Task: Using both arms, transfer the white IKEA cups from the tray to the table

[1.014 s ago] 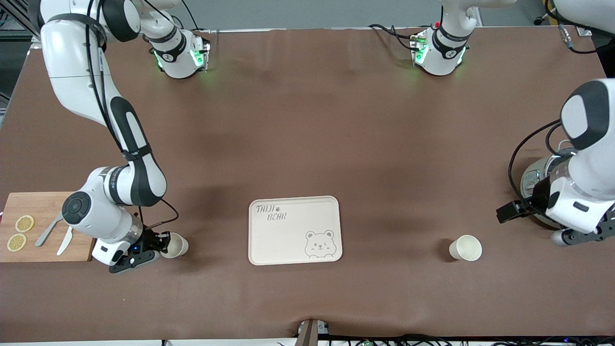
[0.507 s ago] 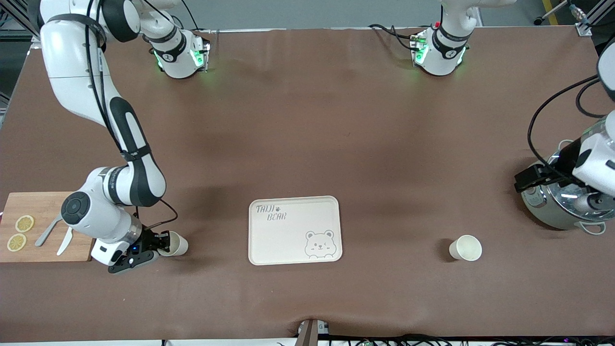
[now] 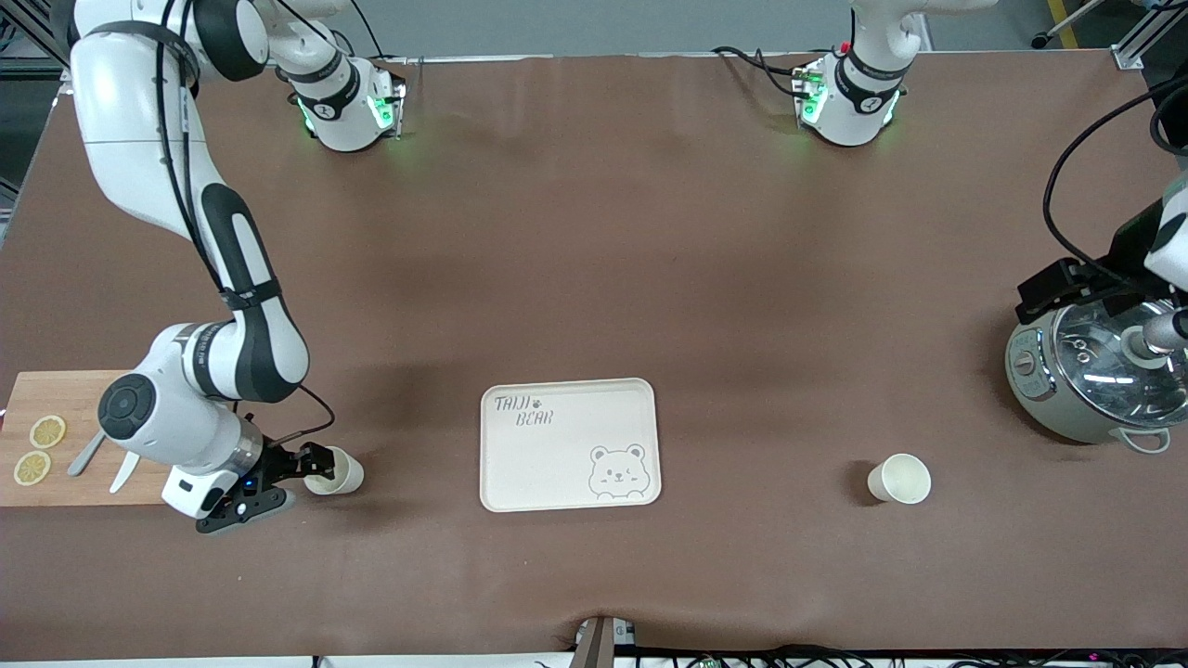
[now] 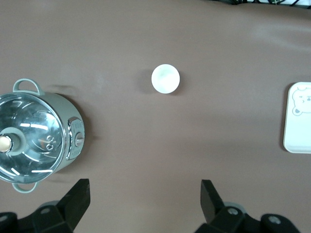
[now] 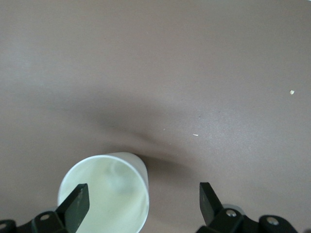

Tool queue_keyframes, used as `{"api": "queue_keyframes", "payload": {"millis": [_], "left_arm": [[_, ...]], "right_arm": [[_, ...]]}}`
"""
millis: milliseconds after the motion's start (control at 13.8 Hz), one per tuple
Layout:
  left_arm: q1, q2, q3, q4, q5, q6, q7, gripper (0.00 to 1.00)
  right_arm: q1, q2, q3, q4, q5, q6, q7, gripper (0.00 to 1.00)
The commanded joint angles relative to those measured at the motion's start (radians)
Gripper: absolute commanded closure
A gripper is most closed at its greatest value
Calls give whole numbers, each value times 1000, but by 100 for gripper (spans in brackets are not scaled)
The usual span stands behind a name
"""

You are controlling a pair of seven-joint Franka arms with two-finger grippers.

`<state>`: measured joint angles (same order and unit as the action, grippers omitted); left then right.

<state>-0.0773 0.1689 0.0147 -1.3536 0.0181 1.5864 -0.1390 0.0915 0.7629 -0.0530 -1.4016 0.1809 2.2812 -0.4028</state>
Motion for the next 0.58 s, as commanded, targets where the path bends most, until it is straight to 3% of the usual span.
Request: {"api": "queue_keyframes", "payload": {"millis": [0, 507], "left_arm": [[11, -78, -12, -96, -6, 4, 18, 0], [8, -94, -12, -101, -6, -6, 18, 0]], "right_arm": [[-10, -62, 6, 38, 19, -156, -1, 0], [-24, -281, -28, 78, 9, -543, 128, 0]]}}
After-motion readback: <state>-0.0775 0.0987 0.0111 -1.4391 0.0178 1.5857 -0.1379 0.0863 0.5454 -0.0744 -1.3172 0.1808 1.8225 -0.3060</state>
